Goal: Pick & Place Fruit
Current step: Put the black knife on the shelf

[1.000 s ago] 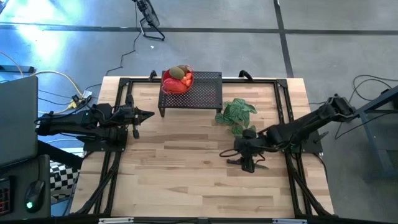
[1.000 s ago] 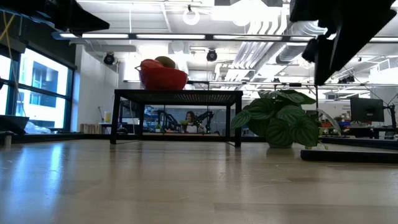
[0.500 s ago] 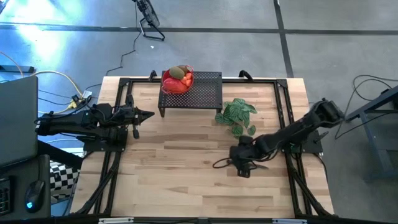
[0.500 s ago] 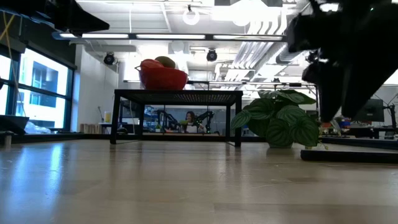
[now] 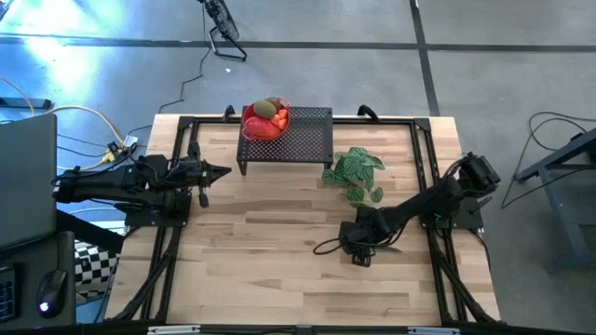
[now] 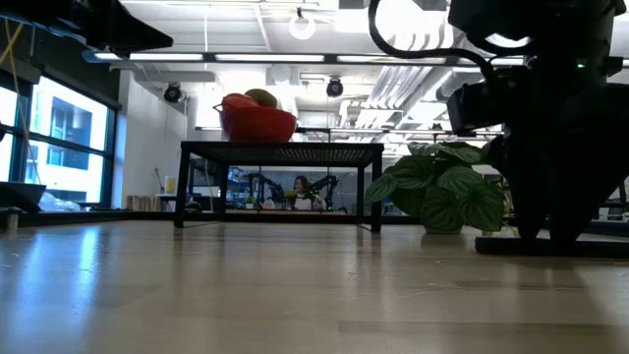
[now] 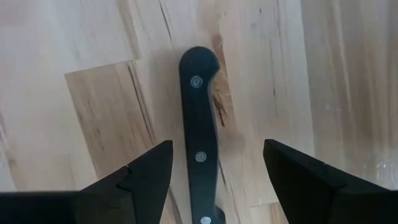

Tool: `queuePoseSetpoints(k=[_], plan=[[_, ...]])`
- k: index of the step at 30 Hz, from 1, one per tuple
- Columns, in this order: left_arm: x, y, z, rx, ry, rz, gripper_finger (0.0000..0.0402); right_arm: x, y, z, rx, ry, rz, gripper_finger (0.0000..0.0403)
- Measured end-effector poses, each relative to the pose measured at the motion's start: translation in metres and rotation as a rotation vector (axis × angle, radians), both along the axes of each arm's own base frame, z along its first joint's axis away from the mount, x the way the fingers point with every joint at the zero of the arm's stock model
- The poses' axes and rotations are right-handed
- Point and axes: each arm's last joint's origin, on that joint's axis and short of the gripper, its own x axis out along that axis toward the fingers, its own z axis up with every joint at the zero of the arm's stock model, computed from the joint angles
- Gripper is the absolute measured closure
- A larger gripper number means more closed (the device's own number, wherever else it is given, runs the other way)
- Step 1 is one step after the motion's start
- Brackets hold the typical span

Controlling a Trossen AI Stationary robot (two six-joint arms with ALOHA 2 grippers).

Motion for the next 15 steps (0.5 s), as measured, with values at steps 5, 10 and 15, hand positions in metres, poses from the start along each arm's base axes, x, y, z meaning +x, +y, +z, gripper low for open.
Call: queuePoseSetpoints(k=[5, 10, 15], plan=[[0.000, 0.000, 0.000, 0.000, 0.000, 0.000, 0.0402, 0.000, 0.000, 0.000, 0.000, -0.004, 0.001, 0.0158], [0.000, 0.000, 0.000, -0.001, 0.004, 0.000, 0.0402, -0.002, -0.001, -0.006, 0.014, -0.018, 0.003, 0.0158], [0.000, 0.000, -0.002, -0.002, 0.023, 0.000, 0.0402, -0.008, -0.003, -0.016, 0.024, -0.035, -0.002, 0.0159]])
